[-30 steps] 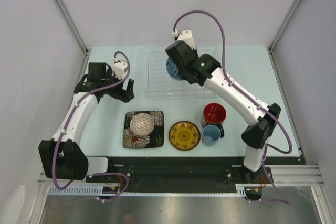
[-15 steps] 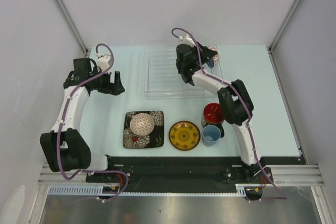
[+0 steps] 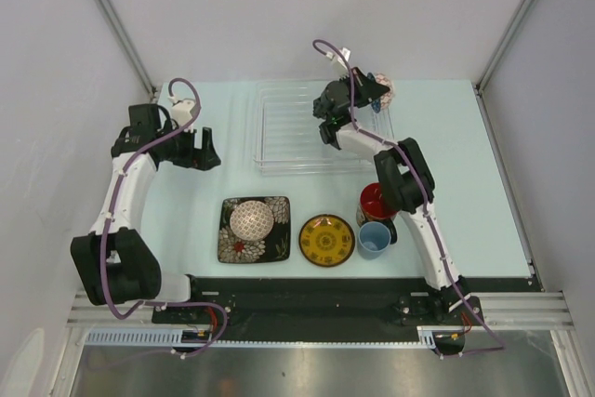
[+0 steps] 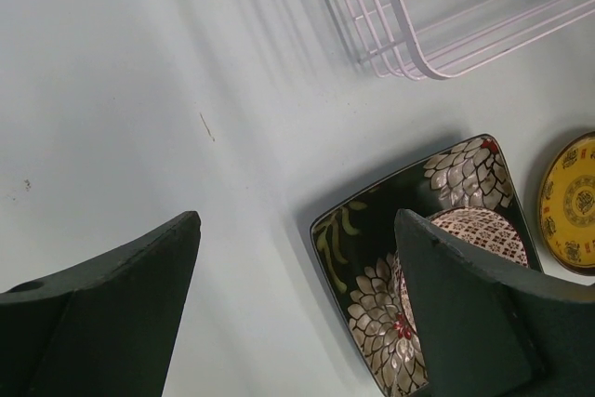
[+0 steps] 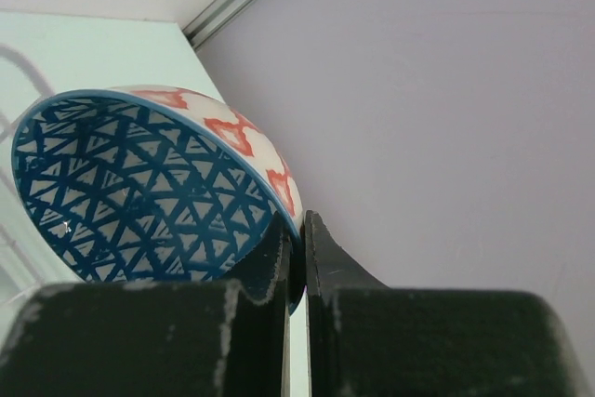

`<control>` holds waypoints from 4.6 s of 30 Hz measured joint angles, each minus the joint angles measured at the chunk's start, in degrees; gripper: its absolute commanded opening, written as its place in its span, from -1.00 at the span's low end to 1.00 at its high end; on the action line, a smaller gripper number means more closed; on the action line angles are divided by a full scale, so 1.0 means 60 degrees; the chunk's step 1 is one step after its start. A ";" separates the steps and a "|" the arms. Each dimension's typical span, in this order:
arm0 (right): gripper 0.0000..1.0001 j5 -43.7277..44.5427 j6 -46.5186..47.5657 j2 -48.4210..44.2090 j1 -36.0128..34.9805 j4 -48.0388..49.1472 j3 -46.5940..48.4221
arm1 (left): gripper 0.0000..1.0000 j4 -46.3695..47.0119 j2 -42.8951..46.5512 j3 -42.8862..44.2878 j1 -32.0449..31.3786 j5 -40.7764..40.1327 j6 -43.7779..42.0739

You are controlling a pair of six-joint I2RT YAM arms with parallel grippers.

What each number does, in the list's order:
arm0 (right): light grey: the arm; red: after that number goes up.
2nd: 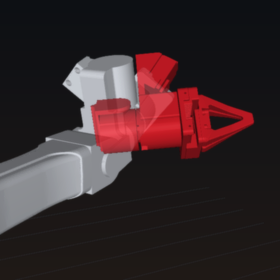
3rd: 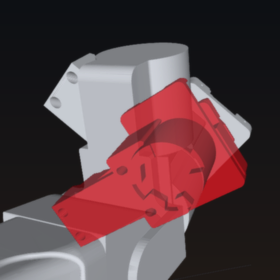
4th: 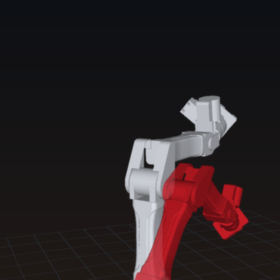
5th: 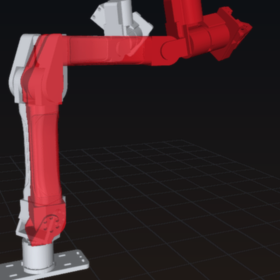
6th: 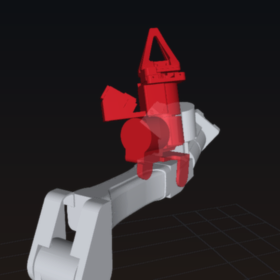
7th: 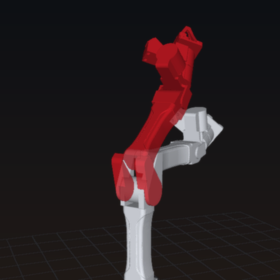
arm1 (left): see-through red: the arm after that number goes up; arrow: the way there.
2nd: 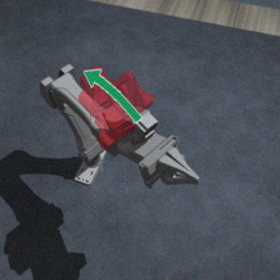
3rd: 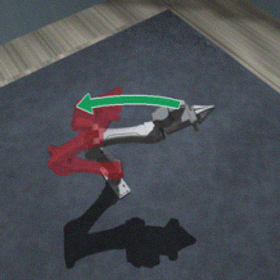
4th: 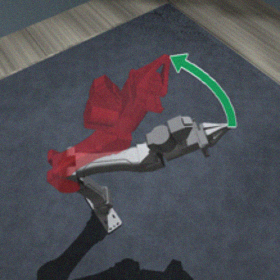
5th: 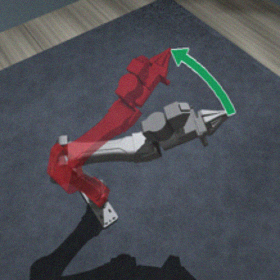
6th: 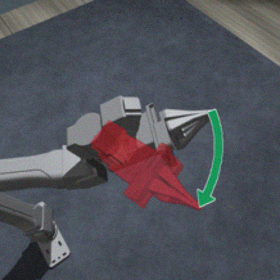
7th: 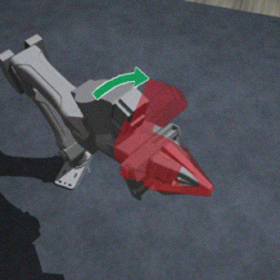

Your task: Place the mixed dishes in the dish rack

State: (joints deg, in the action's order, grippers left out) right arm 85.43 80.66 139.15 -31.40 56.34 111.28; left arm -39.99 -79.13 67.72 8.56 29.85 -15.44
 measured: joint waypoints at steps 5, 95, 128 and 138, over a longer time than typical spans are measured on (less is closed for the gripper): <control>-1.00 0.0080 0.0186 0.0608 -0.0076 0.0117 0.0000 | 0.81 0.0004 0.0000 0.0000 0.0011 0.0055 0.0011; 0.96 -1.2389 -1.6986 -0.5184 -0.3140 -1.7322 -0.1188 | 0.86 0.0080 0.0375 0.0109 0.0488 0.0827 0.0353; 0.92 -1.4615 -1.6761 -0.4685 -0.4495 -1.5682 -0.3421 | 0.85 0.1013 0.0401 -0.1020 0.0499 0.0885 0.0576; 0.60 -1.5107 -1.6666 -0.3792 -0.4382 -1.4772 -0.3413 | 0.85 0.1086 0.0761 -0.1147 0.0499 0.0812 0.0579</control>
State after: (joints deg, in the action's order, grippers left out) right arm -5.21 -19.33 116.40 -57.69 -32.29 90.80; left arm -33.47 -74.56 60.84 11.55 34.72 -11.97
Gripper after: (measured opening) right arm 0.832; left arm 0.926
